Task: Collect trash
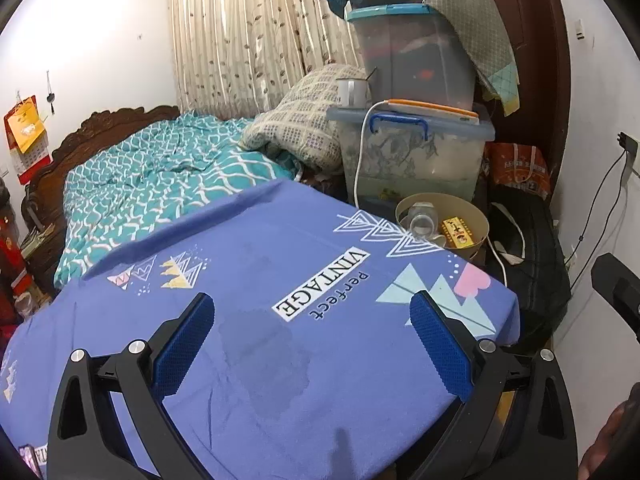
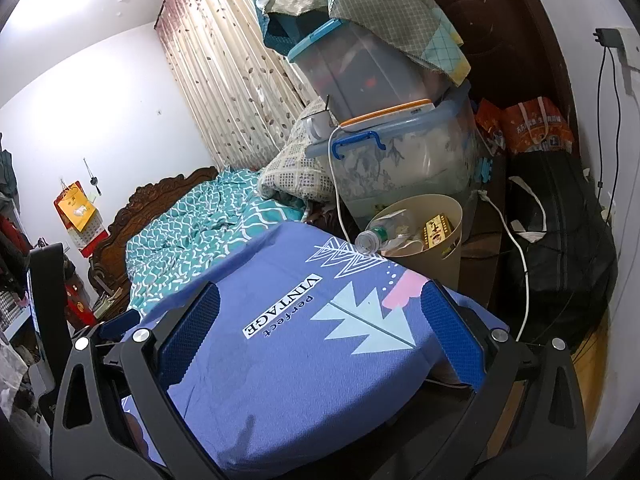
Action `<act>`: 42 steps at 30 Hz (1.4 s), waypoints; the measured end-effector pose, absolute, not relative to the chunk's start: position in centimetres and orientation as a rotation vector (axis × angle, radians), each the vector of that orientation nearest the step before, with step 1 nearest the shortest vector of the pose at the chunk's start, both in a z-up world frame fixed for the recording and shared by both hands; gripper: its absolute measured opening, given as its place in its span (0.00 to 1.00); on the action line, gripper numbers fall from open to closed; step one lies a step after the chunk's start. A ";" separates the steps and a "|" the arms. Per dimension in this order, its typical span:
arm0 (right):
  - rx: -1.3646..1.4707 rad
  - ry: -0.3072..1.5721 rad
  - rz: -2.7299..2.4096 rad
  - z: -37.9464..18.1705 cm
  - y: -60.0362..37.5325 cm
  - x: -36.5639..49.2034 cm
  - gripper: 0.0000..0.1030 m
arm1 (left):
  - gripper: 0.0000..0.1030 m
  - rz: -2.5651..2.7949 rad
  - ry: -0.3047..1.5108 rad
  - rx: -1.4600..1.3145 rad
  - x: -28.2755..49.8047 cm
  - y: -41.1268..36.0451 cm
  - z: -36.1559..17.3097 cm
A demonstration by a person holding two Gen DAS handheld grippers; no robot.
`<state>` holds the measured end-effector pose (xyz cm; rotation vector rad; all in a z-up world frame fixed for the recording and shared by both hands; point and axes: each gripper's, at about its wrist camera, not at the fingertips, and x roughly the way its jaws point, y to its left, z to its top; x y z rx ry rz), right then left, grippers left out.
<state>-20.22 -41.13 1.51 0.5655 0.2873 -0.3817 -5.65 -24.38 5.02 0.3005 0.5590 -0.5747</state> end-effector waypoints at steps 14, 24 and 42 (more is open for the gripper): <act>0.563 0.285 -0.381 1.5 -41.0 -20.2 0.97 | 0.92 -0.556 0.533 0.319 -6.0 -24.4 5.1; 0.562 0.290 -0.373 1.1 -40.5 -19.8 0.97 | 0.92 -0.556 0.535 0.329 -6.1 -24.5 4.9; 0.562 0.294 -0.372 1.1 -40.4 -19.7 0.97 | 0.92 -0.558 0.550 0.336 -5.9 -24.4 4.4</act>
